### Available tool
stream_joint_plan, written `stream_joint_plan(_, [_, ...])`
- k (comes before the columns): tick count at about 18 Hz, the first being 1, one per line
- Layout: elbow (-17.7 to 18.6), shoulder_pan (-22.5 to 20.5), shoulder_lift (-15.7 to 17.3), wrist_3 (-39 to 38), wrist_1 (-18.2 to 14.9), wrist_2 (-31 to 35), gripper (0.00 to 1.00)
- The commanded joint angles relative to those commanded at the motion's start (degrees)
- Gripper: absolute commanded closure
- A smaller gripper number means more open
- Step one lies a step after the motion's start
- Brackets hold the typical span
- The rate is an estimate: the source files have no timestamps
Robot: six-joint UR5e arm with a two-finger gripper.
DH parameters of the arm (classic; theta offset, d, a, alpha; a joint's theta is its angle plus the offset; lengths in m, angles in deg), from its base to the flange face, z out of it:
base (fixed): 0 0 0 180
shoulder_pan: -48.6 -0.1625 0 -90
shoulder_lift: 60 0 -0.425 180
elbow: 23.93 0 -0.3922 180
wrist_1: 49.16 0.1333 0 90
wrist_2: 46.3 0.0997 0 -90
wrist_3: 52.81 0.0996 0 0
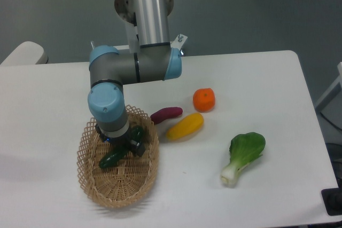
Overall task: Pick up the cucumber from the basket
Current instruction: 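Lift the grasped cucumber up out of the basket, then carry the cucumber away from the basket toward the bok choy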
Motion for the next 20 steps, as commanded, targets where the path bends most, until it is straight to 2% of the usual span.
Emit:
stream_joint_plan(1, [-0.09,0.0,0.09,0.52,0.0,0.0,0.66])
stream_joint_plan(2, [-0.18,0.0,0.17,1.31,0.0,0.0,0.74])
stream_joint_plan(4, [-0.35,-0.09,0.26,1.58,0.0,0.0,0.79])
stream_joint_plan(10, [-2.98,-0.53,1.14,2.19,-0.88,-0.09,0.83])
stream_joint_plan(13, [-4.92,-1.23,2.98,3.69,-1.23,-0.18,0.83])
stream_joint_plan(18, [-5.8,-7.28,6.76,11.76,-1.41,-0.35,0.83])
stream_joint_plan(20, [-7.72,-10.09,7.38,15.54,-4.38,-0.35,0.82])
